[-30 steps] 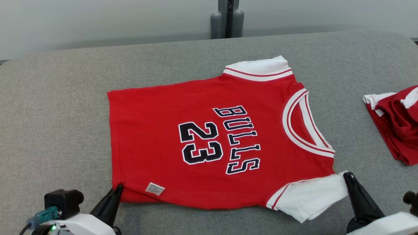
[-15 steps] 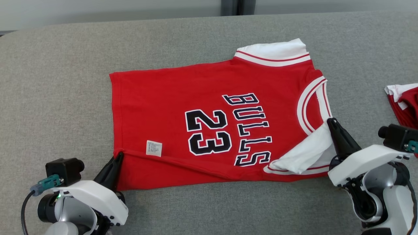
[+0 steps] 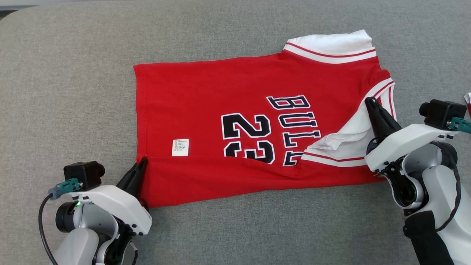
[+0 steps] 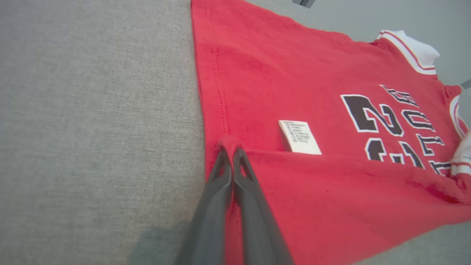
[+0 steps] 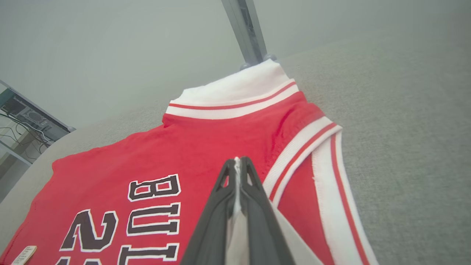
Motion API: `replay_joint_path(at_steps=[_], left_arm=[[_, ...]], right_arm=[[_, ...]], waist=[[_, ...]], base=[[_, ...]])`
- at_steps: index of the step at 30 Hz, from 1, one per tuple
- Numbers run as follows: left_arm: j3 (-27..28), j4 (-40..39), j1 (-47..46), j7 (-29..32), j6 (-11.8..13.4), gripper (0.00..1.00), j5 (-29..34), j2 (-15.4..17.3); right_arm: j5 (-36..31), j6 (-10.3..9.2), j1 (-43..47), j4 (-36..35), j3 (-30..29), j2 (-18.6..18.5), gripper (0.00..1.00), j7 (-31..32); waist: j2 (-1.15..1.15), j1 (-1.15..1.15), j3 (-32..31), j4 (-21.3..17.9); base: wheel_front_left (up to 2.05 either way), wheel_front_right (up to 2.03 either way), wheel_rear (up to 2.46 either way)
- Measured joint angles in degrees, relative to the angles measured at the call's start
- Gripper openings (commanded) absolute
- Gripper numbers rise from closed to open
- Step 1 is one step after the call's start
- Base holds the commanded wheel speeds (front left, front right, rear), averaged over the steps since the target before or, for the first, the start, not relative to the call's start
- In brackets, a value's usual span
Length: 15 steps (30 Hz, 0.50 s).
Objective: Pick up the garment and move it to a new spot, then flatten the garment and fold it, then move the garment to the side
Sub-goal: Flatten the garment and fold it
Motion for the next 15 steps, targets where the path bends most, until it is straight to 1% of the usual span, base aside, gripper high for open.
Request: replay_joint_path(at_steps=[1, 2, 3, 4, 5, 6, 7, 9, 11, 13, 15], left_arm=[[0.0, 0.4, -0.3, -0.1, 0.0, 0.0, 0.0, -0.2], [-0.2, 0.9, -0.5, 0.0, -0.5, 0.05, -0.1, -0.3], [-0.3, 1.3, -0.6, 0.0, -0.7, 0.4, -0.3, -0.4], [-0.2, 1.6, -0.6, -0.6, -0.7, 0.9, -0.5, -0.6], [-0.2, 1.8, -0.6, -0.8, -0.7, 1.0, -0.5, -0.6], [-0.4, 2.1, -0.6, -0.7, -0.8, 1.0, -0.5, -0.5], [0.0, 2.1, -0.6, -2.6, -0.4, 1.0, 0.3, -0.6], [0.2, 2.0, -0.5, -3.8, 0.3, 1.0, 1.2, -0.3], [1.0, 1.2, -0.2, -6.7, 1.8, 1.0, 2.5, -0.4], [1.5, 0.2, 0.0, -8.9, 2.9, 1.0, 3.5, -0.5], [1.8, -0.6, 0.1, -10.8, 3.6, 1.0, 4.4, -0.5]], right_arm=[[0.1, 0.0, -0.5, 0.6, 0.8, -0.4, 0.36, -0.3], [0.4, 0.0, -0.7, 1.1, 1.2, -0.7, 0.9, -1.0], [1.0, 0.0, -0.9, 1.3, 1.5, -1.0, 1.0, -1.9], [1.4, 0.0, -1.1, 1.7, 2.1, -1.2, 1.0, -2.5], [1.7, 0.0, -1.1, 2.2, 2.4, -1.4, 1.0, -3.1], [2.3, 0.0, -1.1, 2.3, 2.6, -1.5, 1.0, -4.3], [2.5, 0.0, -1.0, 2.3, 3.0, -2.0, 1.0, -6.4], [2.7, 0.0, -0.1, 1.8, 3.2, -2.3, 1.0, -9.5], [1.7, 0.0, 1.6, 1.1, 3.1, -2.9, 1.0, -12.6], [1.1, 0.0, 3.5, 0.5, 2.4, -3.0, 1.0, -15.1], [-1.2, 0.0, 5.4, -0.5, 1.7, -3.2, 1.0, -16.9]], waist=[[0.0, 0.0, 0.1, 0.1], [0.0, 0.0, 0.2, 0.1], [0.0, 0.0, 0.2, 0.1], [0.0, 0.0, 0.2, 0.1], [0.0, 0.0, 0.1, 0.1], [0.0, 0.0, 0.0, 0.1], [0.0, 0.0, -0.4, 0.0], [0.0, 0.0, -1.0, 0.0], [0.0, 0.0, -1.8, -0.1], [0.0, 0.0, -2.7, -0.2], [0.0, 0.0, -3.6, -0.2]], base=[[0.0, 0.0, 0.0], [0.0, 0.0, 0.0], [0.0, 0.0, 0.0], [0.0, 0.0, 0.0], [0.0, 0.0, 0.0], [0.0, 0.0, 0.0], [0.0, 0.0, 0.0], [0.0, 0.0, 0.0], [0.0, 0.0, 0.0], [0.0, 0.0, 0.0], [0.0, 0.0, 0.0]])
